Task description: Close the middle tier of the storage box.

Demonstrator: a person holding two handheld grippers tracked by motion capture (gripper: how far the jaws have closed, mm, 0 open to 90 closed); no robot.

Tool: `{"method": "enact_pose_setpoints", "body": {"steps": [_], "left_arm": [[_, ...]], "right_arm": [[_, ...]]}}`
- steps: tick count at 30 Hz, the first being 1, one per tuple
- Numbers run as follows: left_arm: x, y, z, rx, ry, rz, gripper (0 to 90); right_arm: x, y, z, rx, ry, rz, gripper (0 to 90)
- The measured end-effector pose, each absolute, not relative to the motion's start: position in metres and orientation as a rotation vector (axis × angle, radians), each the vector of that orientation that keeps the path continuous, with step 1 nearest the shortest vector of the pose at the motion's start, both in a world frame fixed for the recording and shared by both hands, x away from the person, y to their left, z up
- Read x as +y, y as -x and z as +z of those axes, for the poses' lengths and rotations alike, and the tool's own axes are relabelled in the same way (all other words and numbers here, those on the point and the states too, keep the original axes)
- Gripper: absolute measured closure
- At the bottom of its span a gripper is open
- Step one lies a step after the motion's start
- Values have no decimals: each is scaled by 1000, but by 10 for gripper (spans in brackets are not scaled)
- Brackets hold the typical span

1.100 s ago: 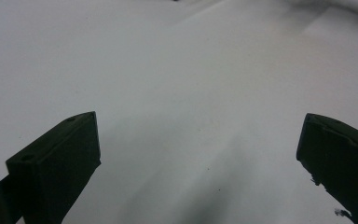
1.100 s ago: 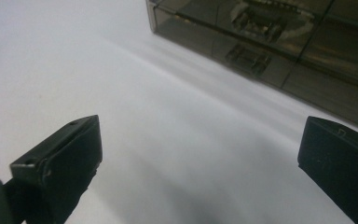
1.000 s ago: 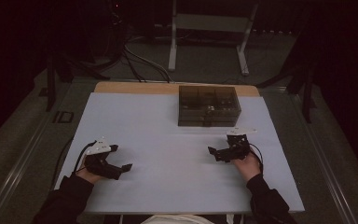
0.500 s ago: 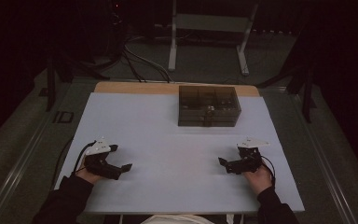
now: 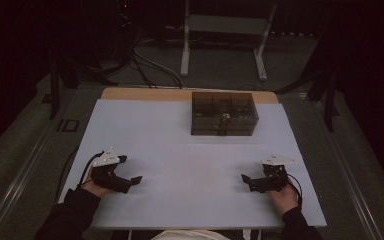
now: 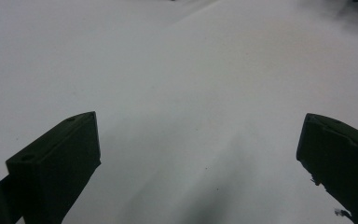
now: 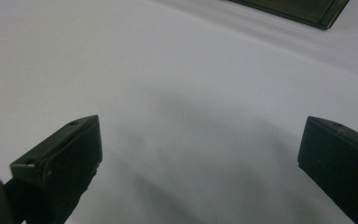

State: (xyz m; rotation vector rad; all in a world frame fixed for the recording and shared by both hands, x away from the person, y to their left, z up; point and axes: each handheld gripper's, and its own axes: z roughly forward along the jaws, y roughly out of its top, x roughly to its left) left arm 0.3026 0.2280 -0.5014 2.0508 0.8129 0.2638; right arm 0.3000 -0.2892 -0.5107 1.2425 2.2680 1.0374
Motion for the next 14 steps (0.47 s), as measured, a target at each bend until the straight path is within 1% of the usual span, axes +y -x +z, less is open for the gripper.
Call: {"method": "enact_pose_setpoints", "body": {"steps": [14], "left_arm": [[226, -303, -502, 806, -2059, 266, 10]], "right_arm": [[-286, -301, -512, 2286, -1204, 1024, 0]]}}
